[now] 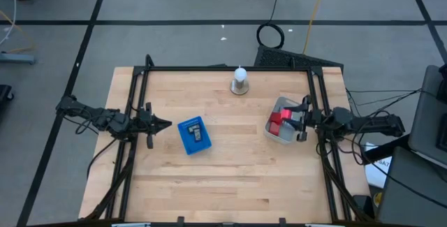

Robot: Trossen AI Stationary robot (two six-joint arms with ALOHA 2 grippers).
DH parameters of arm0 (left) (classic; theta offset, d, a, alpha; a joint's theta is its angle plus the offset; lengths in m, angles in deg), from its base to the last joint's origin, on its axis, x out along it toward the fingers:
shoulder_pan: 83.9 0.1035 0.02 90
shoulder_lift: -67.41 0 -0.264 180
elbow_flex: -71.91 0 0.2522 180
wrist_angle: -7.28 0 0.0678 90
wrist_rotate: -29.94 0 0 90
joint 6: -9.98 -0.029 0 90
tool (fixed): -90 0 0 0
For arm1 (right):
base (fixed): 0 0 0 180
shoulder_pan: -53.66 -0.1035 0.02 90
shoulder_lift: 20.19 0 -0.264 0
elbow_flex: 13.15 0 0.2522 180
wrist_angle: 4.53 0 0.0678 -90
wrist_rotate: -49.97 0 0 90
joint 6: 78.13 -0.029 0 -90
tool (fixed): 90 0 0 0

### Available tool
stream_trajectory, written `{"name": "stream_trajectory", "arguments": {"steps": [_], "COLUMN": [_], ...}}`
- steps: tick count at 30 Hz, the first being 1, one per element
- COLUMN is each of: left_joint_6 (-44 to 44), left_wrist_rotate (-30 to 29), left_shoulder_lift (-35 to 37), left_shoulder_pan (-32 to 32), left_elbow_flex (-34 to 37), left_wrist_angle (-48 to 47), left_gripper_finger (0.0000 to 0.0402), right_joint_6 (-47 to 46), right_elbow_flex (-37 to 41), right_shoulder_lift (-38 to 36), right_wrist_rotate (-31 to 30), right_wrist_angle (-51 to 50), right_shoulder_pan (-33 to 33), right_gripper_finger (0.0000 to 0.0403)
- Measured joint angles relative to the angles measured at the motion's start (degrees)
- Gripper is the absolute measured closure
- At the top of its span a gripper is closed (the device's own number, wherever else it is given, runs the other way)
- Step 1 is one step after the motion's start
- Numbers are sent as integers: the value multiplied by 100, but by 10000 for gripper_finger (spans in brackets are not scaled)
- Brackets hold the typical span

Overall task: Pick & Place Office items
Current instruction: Put the pink charger adapter into the gray bin

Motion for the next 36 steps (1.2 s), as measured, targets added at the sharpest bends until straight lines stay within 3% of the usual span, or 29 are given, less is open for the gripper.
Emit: {"name": "stream_trajectory", "arguments": {"steps": [6,17,25,36], "left_joint_6": [-24,-44,-35,-25], "left_wrist_rotate": [-2,3,136,135], "left_shoulder_lift": [0,0,-2,-2], "left_shoulder_pan": [-2,0,0,0], "left_elbow_flex": [2,4,4,4], "left_wrist_angle": [0,-2,-2,0], "left_gripper_finger": [380,380,380,380], "right_joint_6": [194,-81,-866,-2427], "right_elbow_flex": [-1055,-3104,-4482,-5035], "right_shoulder_lift": [562,3304,4531,5373], "right_wrist_rotate": [-87,-461,-460,-422], "right_wrist_angle": [-273,-1715,-3621,-5948], "right_shoulder_pan": [7,2,4,28], "right_gripper_finger": [234,234,234,234]}}
